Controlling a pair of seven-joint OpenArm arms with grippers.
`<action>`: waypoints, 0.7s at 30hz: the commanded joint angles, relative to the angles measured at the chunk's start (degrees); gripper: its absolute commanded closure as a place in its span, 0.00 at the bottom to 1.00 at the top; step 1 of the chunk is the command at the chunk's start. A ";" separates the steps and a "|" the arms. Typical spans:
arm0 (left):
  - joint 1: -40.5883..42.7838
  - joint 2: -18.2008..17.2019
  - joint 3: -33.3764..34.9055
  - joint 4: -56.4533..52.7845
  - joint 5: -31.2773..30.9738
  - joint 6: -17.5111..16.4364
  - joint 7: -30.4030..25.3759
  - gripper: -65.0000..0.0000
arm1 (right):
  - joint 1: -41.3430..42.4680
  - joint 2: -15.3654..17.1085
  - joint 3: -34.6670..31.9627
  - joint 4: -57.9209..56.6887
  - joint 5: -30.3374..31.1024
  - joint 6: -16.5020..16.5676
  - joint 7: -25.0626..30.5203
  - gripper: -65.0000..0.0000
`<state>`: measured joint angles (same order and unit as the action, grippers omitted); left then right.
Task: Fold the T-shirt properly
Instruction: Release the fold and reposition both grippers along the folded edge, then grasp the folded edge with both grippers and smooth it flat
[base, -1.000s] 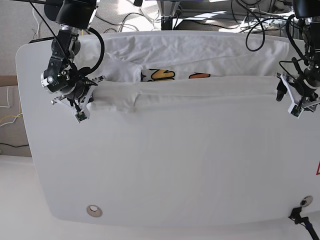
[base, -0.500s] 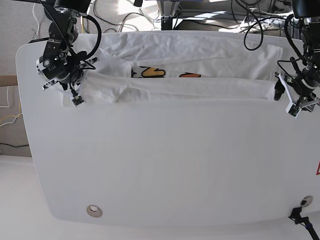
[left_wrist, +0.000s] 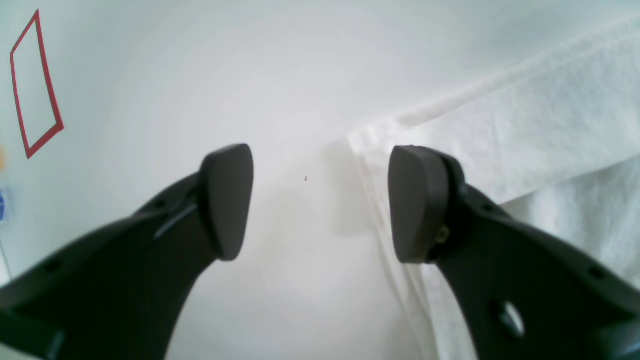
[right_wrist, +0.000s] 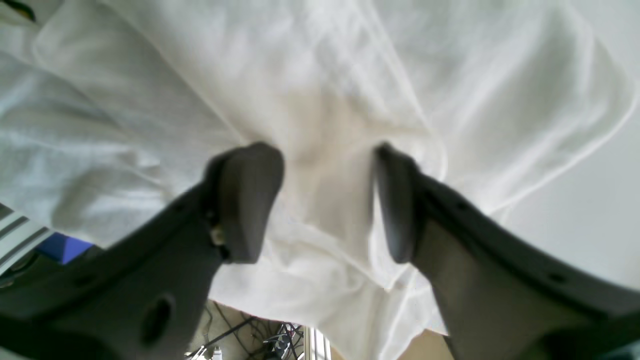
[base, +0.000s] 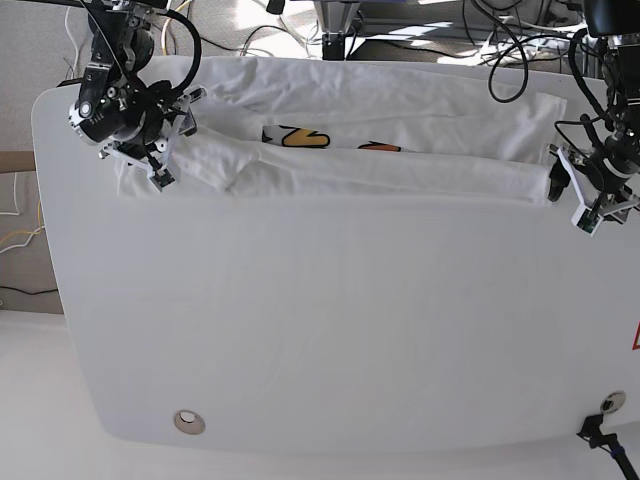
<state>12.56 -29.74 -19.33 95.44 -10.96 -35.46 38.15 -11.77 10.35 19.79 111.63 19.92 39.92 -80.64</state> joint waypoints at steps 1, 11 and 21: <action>-0.47 -1.08 -0.49 1.05 -0.34 0.25 -0.83 0.39 | 1.97 0.68 0.21 1.03 0.78 0.08 0.64 0.33; -3.55 2.44 1.53 9.57 -6.23 0.25 0.40 0.39 | 8.21 -1.87 0.38 0.76 0.17 0.08 7.45 0.58; 6.92 7.36 3.02 13.35 -6.49 0.25 4.18 1.00 | 0.03 -2.22 0.47 0.32 -3.61 0.08 11.85 1.00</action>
<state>19.35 -21.61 -15.94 107.85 -16.73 -35.20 43.24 -11.97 7.42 19.88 110.93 15.97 39.94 -69.80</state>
